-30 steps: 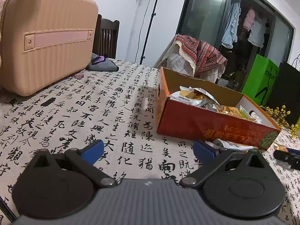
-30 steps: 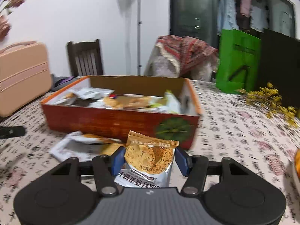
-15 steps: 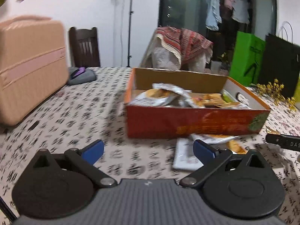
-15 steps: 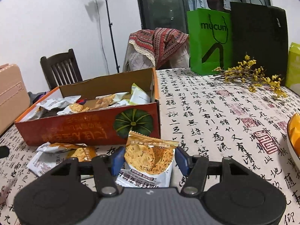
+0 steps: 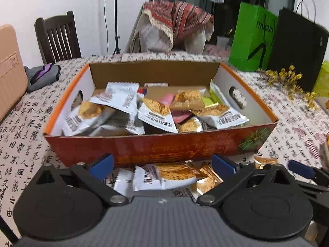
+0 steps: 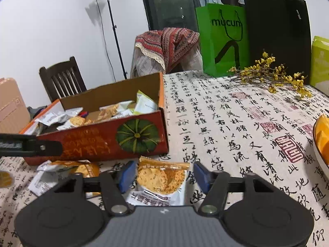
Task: Organize snacks
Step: 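Grasp a white biscuit packet with the left gripper while the right holds its packet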
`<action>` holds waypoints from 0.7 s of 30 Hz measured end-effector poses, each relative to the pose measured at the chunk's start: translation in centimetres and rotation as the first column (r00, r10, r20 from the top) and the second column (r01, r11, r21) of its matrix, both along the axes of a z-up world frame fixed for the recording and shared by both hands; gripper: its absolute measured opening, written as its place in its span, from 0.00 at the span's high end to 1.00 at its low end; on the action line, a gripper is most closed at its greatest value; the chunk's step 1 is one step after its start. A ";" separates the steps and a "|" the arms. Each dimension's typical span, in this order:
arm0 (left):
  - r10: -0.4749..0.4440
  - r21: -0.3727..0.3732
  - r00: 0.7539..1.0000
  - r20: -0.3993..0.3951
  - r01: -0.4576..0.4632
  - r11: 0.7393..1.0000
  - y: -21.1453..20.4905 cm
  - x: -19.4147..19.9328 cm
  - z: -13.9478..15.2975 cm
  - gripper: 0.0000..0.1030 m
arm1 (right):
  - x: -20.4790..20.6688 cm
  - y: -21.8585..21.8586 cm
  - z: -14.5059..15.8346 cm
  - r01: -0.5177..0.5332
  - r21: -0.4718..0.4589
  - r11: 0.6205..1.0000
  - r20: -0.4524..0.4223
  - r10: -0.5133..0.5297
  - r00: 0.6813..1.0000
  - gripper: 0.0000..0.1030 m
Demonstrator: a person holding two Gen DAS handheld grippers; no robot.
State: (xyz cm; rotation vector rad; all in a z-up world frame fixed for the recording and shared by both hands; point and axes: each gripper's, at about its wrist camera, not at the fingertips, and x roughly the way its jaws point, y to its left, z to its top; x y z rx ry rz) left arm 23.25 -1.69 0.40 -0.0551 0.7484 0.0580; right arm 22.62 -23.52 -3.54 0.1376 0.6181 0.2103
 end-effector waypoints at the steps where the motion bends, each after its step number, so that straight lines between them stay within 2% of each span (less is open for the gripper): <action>1: 0.007 0.007 1.000 -0.008 -0.007 1.000 -0.1 0.3 -0.3 0.00 | 0.2 0.1 -0.2 0.005 -0.010 1.000 -0.015 -0.005 1.000 0.20; 3: 0.007 0.005 1.000 -0.021 -0.007 1.000 -0.2 0.5 -0.8 0.00 | 0.7 0.2 -0.7 0.006 -0.033 0.999 -0.054 -0.008 0.999 0.19; 5: 0.012 0.003 1.000 -0.029 -0.012 1.000 -0.2 0.7 -1.1 0.00 | 0.7 0.8 -1.0 -0.006 -0.074 0.997 -0.054 0.002 0.999 0.20; 7: 0.018 0.004 0.999 -0.034 -0.018 1.000 -0.1 0.8 -1.2 0.00 | 0.5 1.8 -1.2 -0.012 -0.143 0.990 -0.042 0.006 0.999 0.34; 8: 0.019 0.007 0.999 -0.035 -0.019 1.000 -0.1 0.8 -1.3 0.00 | 0.3 2.0 -1.1 -0.017 -0.156 0.988 -0.032 0.012 0.999 0.52; 12: 0.020 0.015 0.999 -0.036 -0.019 1.000 -0.2 0.7 -1.3 0.00 | 0.1 1.5 -0.8 -0.023 -0.104 0.994 -0.018 0.021 1.000 0.59; 18: 0.019 0.004 0.999 -0.040 -0.019 1.000 -0.2 0.7 -1.8 0.00 | -0.3 0.8 -0.2 -0.010 -0.062 0.998 0.023 0.012 1.000 0.61; 20: 0.024 -0.006 0.999 -0.042 -0.024 1.000 -0.2 0.6 -2.0 0.04 | -0.3 0.7 -0.2 -0.009 -0.058 0.998 0.021 0.010 1.000 0.61; 21: 0.023 -0.017 0.999 -0.045 -0.024 1.000 0.0 0.6 -2.1 0.12 | -0.2 0.6 -0.2 -0.007 -0.056 0.998 0.021 0.008 1.000 0.61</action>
